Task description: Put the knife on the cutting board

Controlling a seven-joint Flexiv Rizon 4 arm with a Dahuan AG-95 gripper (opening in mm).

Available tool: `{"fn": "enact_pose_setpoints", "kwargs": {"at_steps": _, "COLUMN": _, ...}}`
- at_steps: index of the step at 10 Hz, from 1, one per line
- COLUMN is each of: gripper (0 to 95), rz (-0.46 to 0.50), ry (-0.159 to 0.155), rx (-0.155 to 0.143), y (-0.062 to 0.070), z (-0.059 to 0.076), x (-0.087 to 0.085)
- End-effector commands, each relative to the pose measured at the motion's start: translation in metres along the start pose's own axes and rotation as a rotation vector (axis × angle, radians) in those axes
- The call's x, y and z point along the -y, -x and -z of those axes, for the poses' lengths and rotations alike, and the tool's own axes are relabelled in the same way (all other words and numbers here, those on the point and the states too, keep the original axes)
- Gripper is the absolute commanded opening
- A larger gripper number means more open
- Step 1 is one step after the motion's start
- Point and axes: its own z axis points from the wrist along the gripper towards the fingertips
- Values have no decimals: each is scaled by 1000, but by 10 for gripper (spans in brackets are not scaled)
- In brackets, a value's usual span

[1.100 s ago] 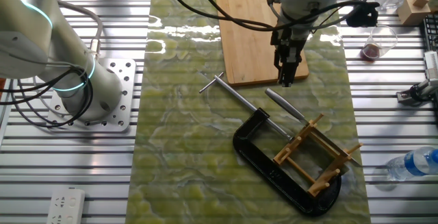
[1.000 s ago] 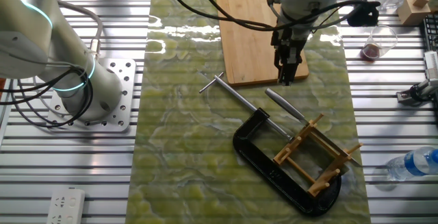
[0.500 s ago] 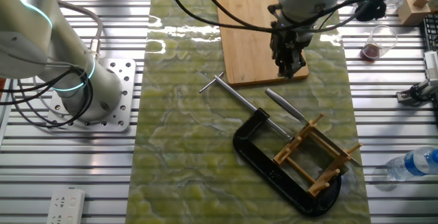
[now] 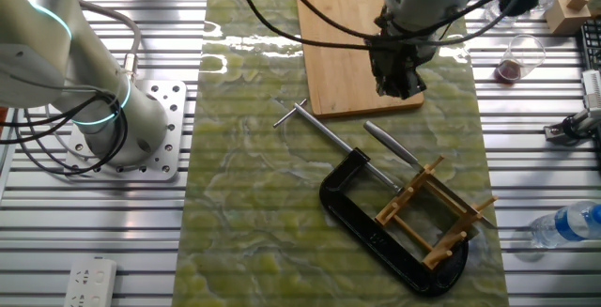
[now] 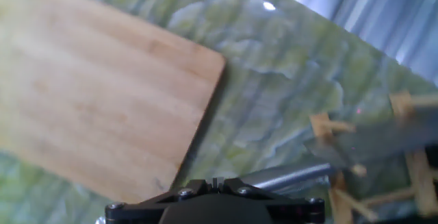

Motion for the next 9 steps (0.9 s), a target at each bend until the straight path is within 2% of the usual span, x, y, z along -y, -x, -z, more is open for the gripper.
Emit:
{"fn": "enact_pose_setpoints", "kwargs": {"at_steps": 1, "gripper": 190, "rz": 377, "ry": -9, "rx": -15, "y": -1, "z": 0, "x": 1}}
{"fn": "enact_pose_setpoints", "kwargs": {"at_steps": 2, "gripper": 190, "rz": 449, "ry": -6, "rx": -16, "y": -1, "z": -1, "x": 1}}
{"fn": "enact_pose_setpoints", "kwargs": {"at_steps": 3, "gripper": 190, "rz": 570, "ry": -4, "rx": -18, "y": -1, "z": -2, "x": 2}}
{"fn": "enact_pose_setpoints", "kwargs": {"at_steps": 4, "gripper": 380, "rz": 632, "ry": -2, "rx": -16, "y": -1, "z": -3, "x": 3}}
{"fn": "enact_pose_setpoints", "kwargs": {"at_steps": 6, "gripper": 380, "rz": 757, "ry": -4, "rx": -9, "y": -7, "z": -6, "x": 13}}
{"fn": "enact_pose_setpoints", "kwargs": {"at_steps": 9, "gripper": 380, "rz": 891, "ry": 5, "rx": 5, "y": -19, "z": -15, "x": 37}}
